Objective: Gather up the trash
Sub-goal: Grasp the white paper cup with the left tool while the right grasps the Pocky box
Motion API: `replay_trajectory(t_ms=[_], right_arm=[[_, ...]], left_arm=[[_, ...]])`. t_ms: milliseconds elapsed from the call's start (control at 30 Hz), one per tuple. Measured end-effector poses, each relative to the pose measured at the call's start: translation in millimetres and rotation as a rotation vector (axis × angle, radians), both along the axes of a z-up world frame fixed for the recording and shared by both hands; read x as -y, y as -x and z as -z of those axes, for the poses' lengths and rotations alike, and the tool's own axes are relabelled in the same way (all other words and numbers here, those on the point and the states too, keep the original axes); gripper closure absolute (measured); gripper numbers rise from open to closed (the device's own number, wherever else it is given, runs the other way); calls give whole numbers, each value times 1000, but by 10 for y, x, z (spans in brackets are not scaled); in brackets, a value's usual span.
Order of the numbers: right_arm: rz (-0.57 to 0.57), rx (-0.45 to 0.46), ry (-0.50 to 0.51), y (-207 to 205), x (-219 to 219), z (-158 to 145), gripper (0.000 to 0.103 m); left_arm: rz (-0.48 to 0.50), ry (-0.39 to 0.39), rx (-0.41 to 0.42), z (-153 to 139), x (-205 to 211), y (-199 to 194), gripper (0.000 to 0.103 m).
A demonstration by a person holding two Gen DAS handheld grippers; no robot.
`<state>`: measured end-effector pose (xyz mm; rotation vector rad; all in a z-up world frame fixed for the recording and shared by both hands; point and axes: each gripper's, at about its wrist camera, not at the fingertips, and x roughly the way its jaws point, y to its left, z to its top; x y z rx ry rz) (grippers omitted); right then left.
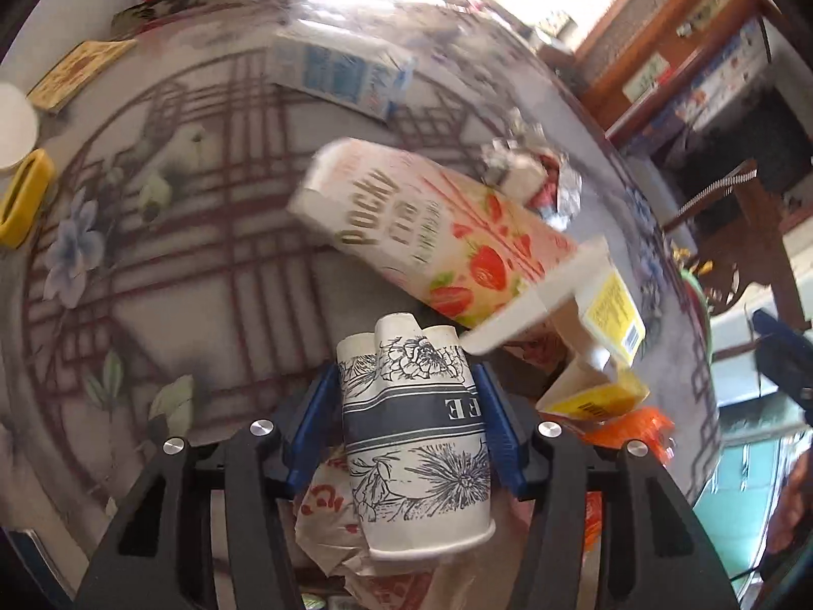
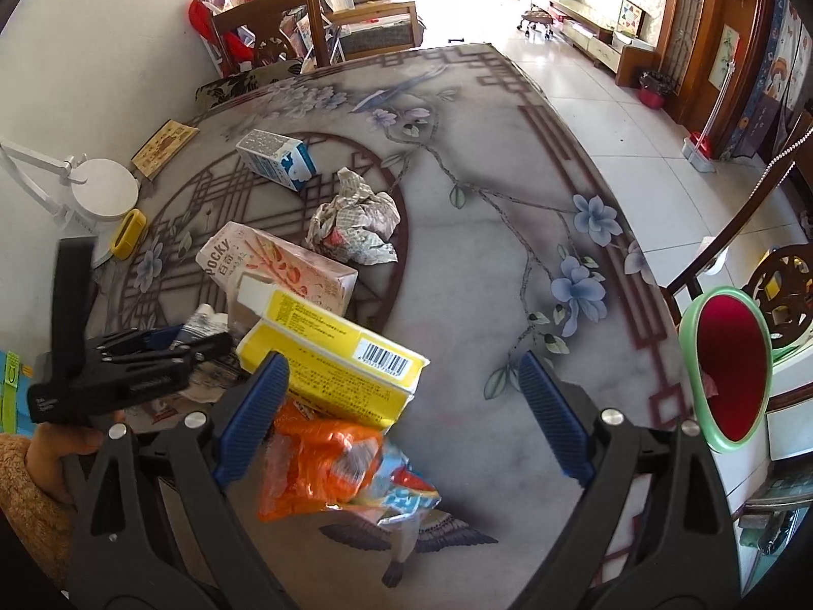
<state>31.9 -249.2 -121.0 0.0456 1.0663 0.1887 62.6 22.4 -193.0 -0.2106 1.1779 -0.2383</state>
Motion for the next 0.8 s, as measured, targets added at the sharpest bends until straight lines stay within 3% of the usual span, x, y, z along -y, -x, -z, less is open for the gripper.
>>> replay_trajectory(t_ms=[167, 400, 500, 633, 733, 800], right_arm=[[-63, -57, 22, -152, -106, 179, 13], [-256, -123, 146, -360, -494, 418, 12], [-295, -109, 173, -444, -634, 417, 12], [-347, -86, 174, -592, -874, 363, 12], [-427, -80, 210, -701, -1131, 408, 12], [-477, -75, 212, -769, -1269, 447, 6]], left_arm=[[-102, 7, 50, -160, -269, 119, 52], [-195, 0, 16, -87, -577, 65, 50], [-233, 10, -1, -38, -684, 42, 49], [-263, 9, -27, 59, -734, -3, 34], [-265, 19, -67, 175, -741, -29, 35], [-269, 34, -81, 216, -742, -20, 36]])
